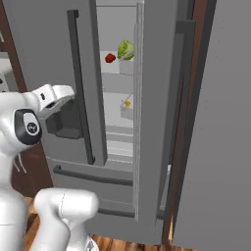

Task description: Place the bell pepper in the correct fridge rack based on whether it is a fruit or vegetable. Finally, close the fridge door.

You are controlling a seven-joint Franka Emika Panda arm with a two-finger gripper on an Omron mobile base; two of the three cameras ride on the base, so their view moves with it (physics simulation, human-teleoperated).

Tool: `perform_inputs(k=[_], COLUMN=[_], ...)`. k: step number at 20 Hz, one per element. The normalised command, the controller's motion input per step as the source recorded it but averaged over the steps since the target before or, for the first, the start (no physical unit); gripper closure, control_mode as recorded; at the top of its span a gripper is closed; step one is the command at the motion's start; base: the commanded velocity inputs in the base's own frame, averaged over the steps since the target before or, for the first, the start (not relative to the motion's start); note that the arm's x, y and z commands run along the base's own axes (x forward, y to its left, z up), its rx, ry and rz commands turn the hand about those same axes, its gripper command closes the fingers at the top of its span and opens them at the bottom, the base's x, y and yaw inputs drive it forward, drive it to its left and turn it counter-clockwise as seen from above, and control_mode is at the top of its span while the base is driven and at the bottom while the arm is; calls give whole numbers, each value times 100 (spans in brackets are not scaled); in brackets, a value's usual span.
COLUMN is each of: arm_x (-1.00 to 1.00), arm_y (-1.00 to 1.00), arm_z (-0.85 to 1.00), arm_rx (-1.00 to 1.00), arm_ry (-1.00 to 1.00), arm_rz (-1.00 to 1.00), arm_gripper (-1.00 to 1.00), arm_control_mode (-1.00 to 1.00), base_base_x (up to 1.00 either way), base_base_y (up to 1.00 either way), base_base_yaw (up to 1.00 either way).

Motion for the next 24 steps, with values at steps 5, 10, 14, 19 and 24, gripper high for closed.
perform_inputs(k=[5,10,14,19,24], arm_x=[-100,-100,-93,-64,11], arm_y=[-99,-100,-100,-100,-100], arm_z=[20,2,6,0,-3], arm_rx=[63,59,54,50,53], arm_ry=[-5,-9,-9,-23,-6], arm_rz=[-12,-11,-8,0,1], arm_gripper=[-100,-100,-100,-100,-100], arm_control_mode=[-100,-100,-100,-100,-100], base_base_x=[0,0,0,0,0], base_base_y=[0,0,0,0,0], base_base_yaw=[0,0,0,0,0])
